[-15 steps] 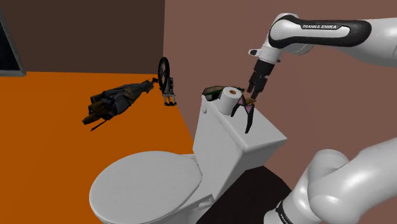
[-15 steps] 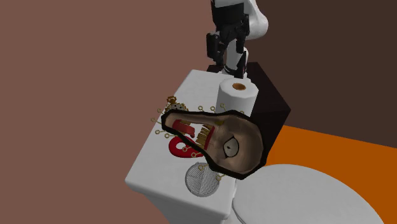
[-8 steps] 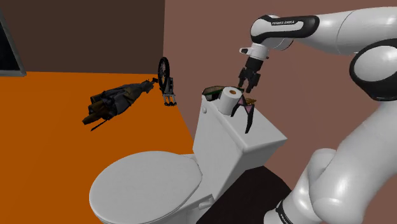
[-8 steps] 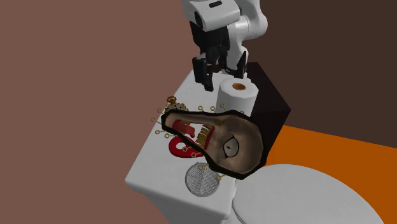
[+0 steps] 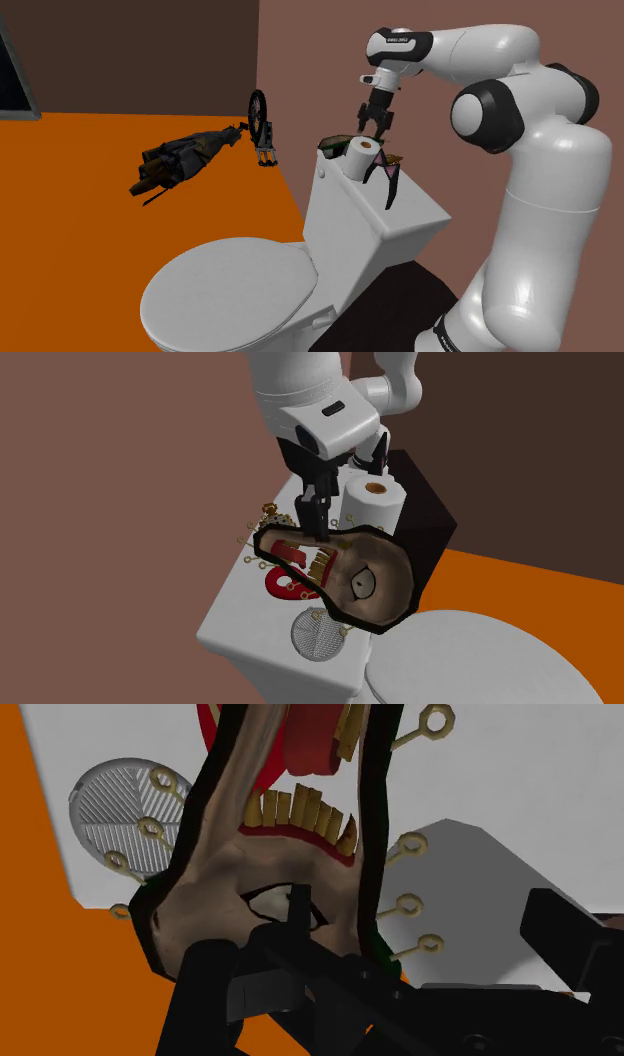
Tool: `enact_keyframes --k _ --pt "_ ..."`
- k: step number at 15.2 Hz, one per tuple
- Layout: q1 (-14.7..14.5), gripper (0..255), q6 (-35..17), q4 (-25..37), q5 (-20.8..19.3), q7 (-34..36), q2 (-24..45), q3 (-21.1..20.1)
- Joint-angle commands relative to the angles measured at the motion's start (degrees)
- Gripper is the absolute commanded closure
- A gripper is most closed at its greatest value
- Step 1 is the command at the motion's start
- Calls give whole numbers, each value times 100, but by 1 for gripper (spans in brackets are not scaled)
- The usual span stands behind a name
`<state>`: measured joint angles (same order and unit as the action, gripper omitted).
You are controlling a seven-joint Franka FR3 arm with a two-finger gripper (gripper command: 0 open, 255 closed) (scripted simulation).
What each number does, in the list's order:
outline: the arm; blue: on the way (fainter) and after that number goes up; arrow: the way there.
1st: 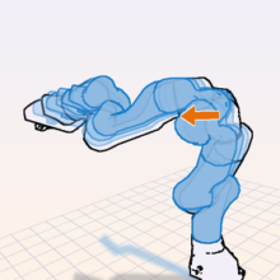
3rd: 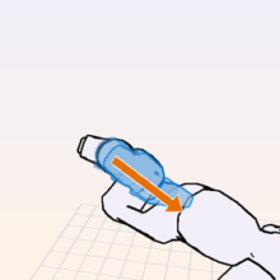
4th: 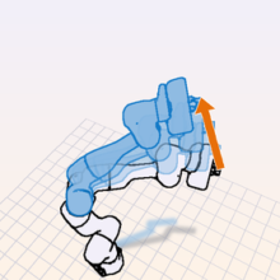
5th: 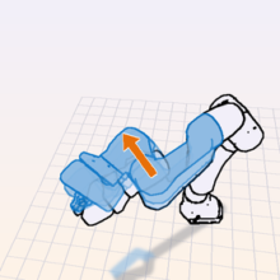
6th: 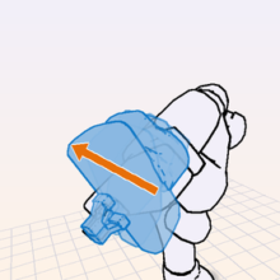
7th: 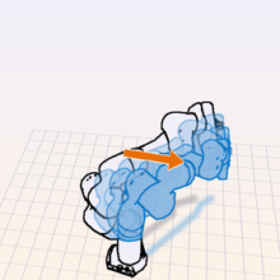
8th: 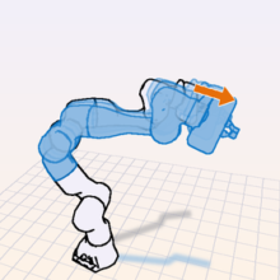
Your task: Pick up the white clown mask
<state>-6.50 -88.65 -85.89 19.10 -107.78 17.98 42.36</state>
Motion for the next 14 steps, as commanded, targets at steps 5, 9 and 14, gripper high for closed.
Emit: enact_keyframes --k 5,9,14 --pt "-35 0 -445 -409 52 -133 67 -37" --pt "-40 255 -443 -417 43 -131 54 -34" --pt "-39 255 -447 -422 43 -135 53 -33"
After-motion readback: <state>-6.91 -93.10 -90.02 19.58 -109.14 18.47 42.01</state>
